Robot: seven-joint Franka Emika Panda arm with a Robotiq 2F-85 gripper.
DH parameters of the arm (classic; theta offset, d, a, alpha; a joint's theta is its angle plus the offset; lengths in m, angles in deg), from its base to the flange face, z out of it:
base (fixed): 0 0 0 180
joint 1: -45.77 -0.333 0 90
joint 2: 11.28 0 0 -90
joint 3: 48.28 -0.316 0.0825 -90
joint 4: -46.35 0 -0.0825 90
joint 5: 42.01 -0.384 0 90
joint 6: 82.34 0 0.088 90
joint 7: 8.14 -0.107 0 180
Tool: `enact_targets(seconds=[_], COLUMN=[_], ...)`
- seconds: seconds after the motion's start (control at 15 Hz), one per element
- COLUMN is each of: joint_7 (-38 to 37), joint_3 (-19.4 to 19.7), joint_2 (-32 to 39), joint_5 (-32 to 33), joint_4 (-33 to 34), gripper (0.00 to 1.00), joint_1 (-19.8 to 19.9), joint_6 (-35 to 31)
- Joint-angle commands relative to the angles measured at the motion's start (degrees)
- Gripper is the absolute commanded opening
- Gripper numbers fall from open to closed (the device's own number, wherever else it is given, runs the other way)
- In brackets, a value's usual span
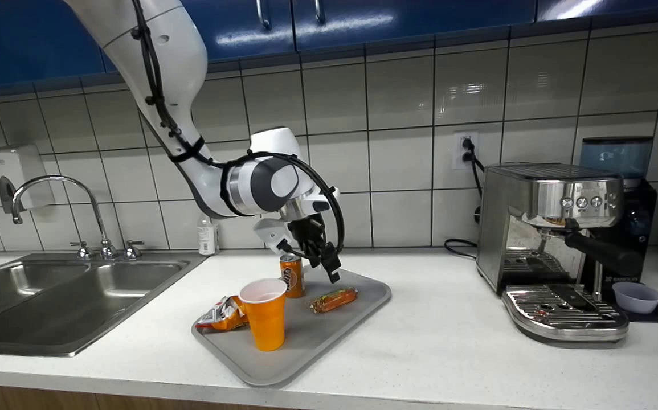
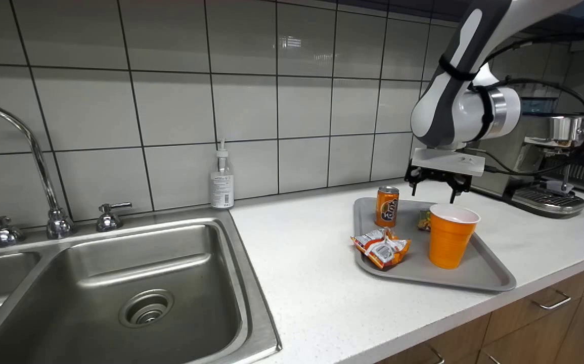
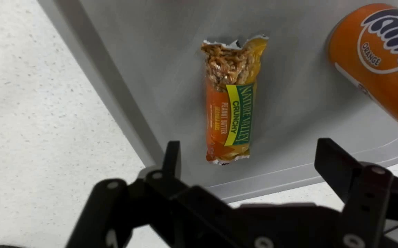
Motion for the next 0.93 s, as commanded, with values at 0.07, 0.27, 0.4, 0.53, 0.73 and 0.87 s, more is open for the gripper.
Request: enact_targets(seconds=[0.07, 0.27, 0.4, 0.53, 0.73, 0.87], joint_7=[-2.9, -3.9, -4.6, -5.2, -5.9, -6.3], joint_3=[3.8, 6.2, 8.5, 10.7, 13.9, 16.0], joint_2=[-6.8, -9.4, -11.0, -12.4, -14.1, -15.1], joint_5=[2.7, 4.0, 4.9, 5.9, 7.6, 8.9], joint_4=[-8.2, -11.6, -13.8, -15.6, -18.0, -19.4], gripper=[1.0, 1.0, 1.0, 1.0, 1.0, 1.0], joint_1=[-4.8, -8.1, -11.4, -14.5, -19.2, -22.3], joint_6=[-3.8, -5.2, -6.1, -6.7, -7.2, -7.4])
